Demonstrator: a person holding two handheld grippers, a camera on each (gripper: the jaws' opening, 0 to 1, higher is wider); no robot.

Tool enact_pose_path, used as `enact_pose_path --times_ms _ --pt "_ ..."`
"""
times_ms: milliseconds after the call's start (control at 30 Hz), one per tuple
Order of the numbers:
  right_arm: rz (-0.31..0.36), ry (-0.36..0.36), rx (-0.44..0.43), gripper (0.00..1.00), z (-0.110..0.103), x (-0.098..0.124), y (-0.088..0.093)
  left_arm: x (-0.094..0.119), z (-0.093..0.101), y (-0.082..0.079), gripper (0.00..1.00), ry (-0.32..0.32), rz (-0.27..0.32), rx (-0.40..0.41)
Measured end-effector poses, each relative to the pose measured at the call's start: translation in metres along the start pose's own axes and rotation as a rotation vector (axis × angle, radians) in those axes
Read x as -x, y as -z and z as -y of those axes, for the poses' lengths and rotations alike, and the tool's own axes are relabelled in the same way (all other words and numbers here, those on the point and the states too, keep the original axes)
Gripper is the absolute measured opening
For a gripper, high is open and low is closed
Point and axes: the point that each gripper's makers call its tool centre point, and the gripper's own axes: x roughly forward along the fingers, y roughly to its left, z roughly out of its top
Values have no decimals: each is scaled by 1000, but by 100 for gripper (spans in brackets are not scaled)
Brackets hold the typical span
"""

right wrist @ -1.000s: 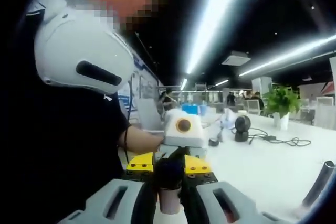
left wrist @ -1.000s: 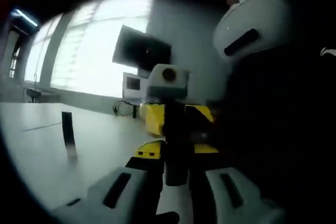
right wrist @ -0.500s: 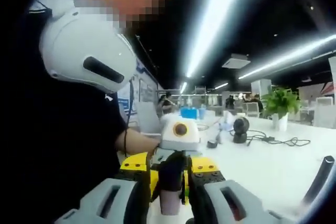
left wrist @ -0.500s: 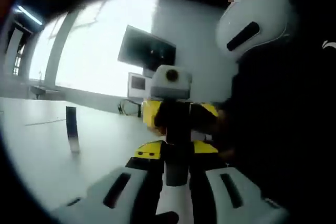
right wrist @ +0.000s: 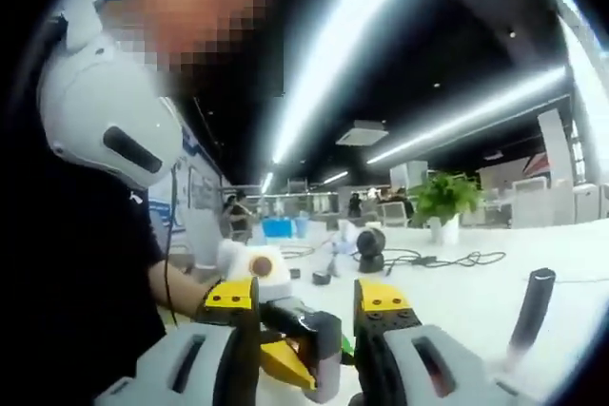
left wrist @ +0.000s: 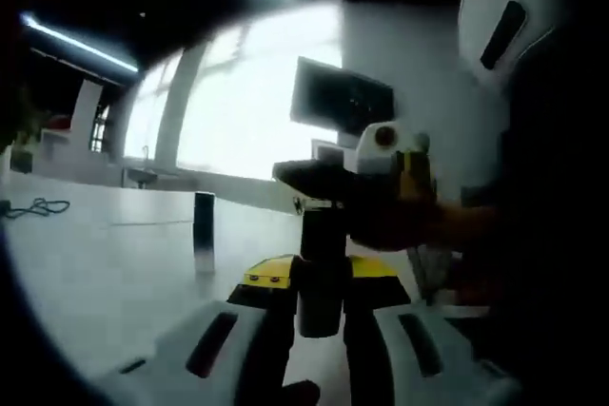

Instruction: Pick up cosmetic bottle twist off cap place on table pick up cap screw tight cap place on table

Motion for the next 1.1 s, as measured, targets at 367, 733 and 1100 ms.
enact_pose_path --times_ms 367,733,1100 --pt "59 270 -24 29 28 0 -6 -2 -23 0 9 -156 -16 -111" --pt "36 482 31 26 42 -3 3 -5 -28 -8 9 -222 -10 -234" --pt "-13 597 24 21 51 -10 19 -9 -40 -11 9 -277 -1 -205"
